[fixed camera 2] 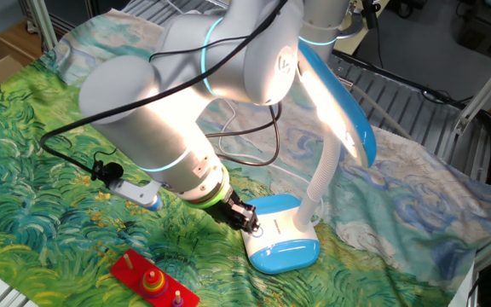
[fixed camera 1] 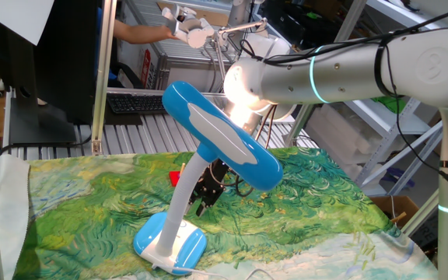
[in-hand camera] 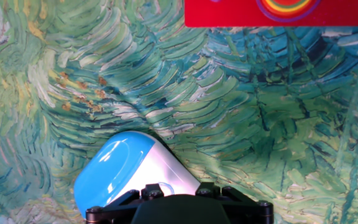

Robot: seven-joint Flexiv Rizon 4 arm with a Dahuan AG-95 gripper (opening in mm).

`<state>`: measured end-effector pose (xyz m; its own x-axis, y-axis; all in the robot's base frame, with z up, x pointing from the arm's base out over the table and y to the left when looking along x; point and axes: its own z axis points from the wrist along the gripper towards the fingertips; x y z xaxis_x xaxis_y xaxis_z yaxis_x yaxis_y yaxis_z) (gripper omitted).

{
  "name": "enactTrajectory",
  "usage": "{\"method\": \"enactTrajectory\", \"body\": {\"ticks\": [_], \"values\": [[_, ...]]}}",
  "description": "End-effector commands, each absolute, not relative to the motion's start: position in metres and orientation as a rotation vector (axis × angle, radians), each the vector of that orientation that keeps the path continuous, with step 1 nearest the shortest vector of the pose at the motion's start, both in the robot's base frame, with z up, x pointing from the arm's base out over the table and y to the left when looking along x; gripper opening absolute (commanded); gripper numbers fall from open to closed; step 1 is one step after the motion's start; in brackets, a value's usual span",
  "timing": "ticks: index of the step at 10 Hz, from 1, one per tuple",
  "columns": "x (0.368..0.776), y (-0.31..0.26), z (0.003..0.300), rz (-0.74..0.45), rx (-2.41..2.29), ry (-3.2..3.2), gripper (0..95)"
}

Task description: Turn off the desk lamp by pressing the button

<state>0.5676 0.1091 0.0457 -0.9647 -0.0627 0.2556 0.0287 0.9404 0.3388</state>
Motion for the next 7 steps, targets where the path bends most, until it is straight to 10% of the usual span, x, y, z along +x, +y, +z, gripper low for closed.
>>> {"method": "enactTrajectory", "body": {"ticks": [1,7], "values": [[0.5674,0.1092,0.0458,-0.494,0.055,-2.841,38.0],[0.5674,0.1093,0.0458,-0.402,0.119,-2.862,38.0]]}}
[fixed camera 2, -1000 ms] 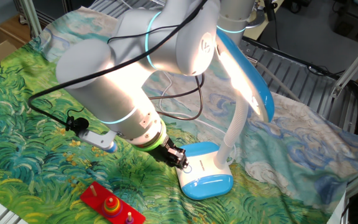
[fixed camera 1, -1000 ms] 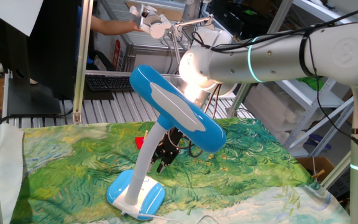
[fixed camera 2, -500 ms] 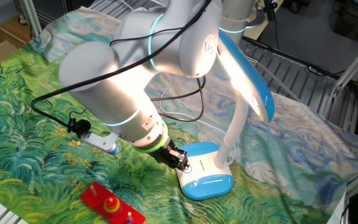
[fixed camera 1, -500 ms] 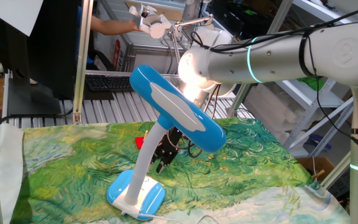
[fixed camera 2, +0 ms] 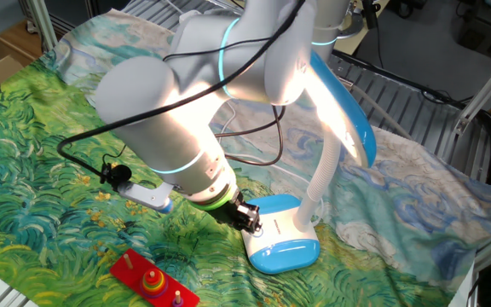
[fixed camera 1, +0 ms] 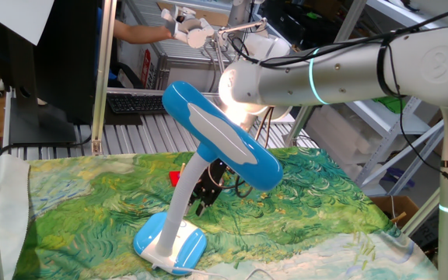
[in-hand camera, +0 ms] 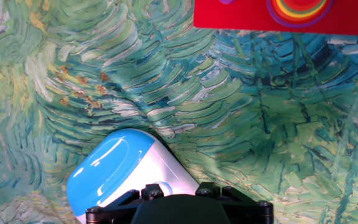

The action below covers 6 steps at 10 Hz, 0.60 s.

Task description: Turn off the desk lamp by pressing the button

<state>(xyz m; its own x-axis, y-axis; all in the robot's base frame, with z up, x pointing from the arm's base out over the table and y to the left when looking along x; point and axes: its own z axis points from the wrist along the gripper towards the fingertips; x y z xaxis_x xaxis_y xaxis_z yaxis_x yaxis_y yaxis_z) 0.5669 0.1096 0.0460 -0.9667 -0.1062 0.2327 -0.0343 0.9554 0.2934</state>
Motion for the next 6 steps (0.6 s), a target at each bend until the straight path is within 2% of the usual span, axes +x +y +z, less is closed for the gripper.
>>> {"method": "enactTrajectory", "body": {"ticks": [1,6], "values": [[0.5674,0.1093,0.0458,-0.395,0.122,-2.862,38.0],[0.5675,0.1094,0.0457,-0.367,0.131,-2.864,38.0]]}}
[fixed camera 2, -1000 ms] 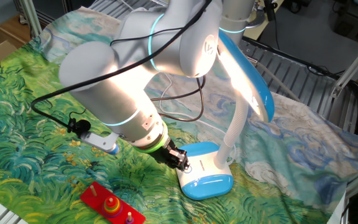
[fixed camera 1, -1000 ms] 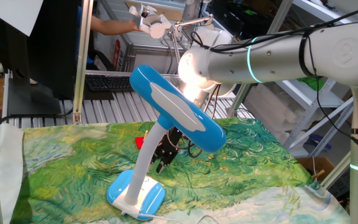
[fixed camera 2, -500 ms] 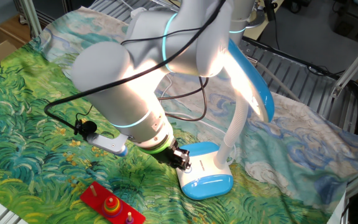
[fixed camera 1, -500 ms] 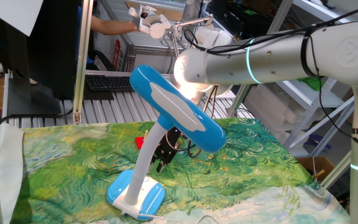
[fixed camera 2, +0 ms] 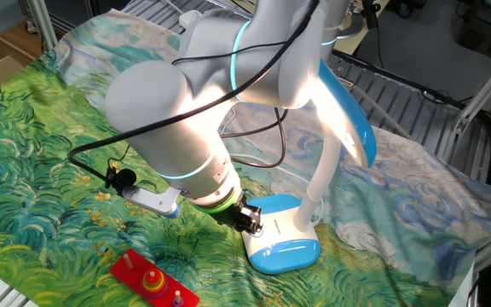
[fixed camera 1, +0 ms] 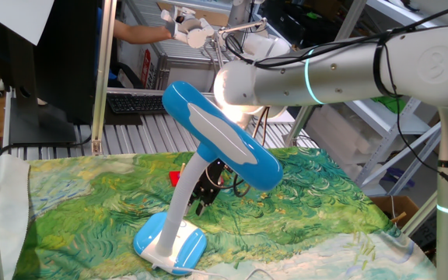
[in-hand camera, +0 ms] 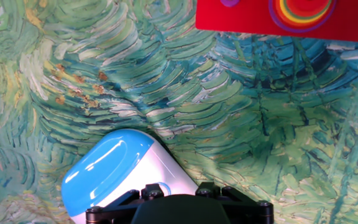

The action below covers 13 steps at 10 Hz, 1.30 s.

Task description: Turn off the desk lamp by pressing the button

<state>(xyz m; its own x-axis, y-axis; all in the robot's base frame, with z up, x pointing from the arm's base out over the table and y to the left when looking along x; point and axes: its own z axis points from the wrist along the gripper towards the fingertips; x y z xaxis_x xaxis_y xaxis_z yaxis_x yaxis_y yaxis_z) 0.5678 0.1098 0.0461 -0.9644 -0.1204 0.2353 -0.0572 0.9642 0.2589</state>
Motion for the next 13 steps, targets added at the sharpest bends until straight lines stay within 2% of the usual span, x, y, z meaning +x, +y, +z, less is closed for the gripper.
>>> {"method": "enactTrajectory", "body": {"ticks": [1,13], "values": [[0.568,0.11,0.046,-0.361,0.132,-2.863,38.0],[0.562,0.116,0.034,-0.312,0.124,-2.857,38.0]]}}
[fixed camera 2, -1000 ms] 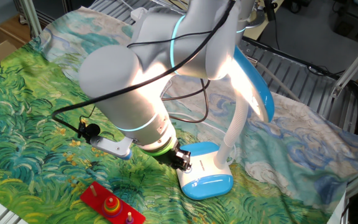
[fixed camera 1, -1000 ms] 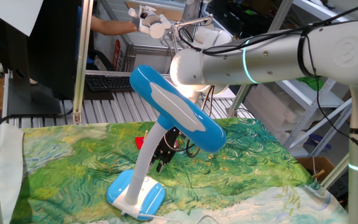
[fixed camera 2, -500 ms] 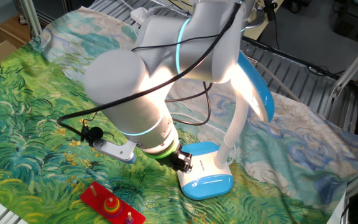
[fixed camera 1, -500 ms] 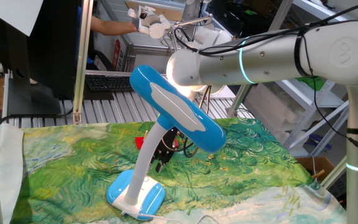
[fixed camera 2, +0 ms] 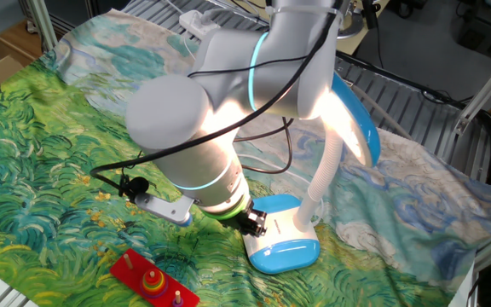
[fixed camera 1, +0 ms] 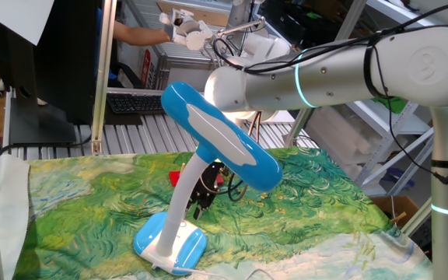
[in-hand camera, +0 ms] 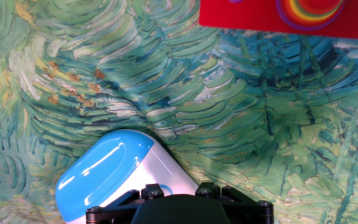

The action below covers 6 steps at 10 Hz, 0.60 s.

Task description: Turn off the desk lamp by pressing the button

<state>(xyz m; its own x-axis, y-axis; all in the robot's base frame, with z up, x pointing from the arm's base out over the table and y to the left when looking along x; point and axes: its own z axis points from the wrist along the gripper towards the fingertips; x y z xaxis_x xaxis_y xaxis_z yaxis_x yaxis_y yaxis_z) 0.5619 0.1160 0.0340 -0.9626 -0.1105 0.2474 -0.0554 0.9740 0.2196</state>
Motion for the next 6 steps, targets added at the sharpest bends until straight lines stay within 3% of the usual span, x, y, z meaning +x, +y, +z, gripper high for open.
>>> {"method": "enactTrajectory", "body": {"ticks": [1,6], "values": [[0.5616,0.116,0.0347,-0.312,0.123,-2.857,38.0],[0.5609,0.116,0.0354,-0.306,0.125,-2.854,38.0]]}}
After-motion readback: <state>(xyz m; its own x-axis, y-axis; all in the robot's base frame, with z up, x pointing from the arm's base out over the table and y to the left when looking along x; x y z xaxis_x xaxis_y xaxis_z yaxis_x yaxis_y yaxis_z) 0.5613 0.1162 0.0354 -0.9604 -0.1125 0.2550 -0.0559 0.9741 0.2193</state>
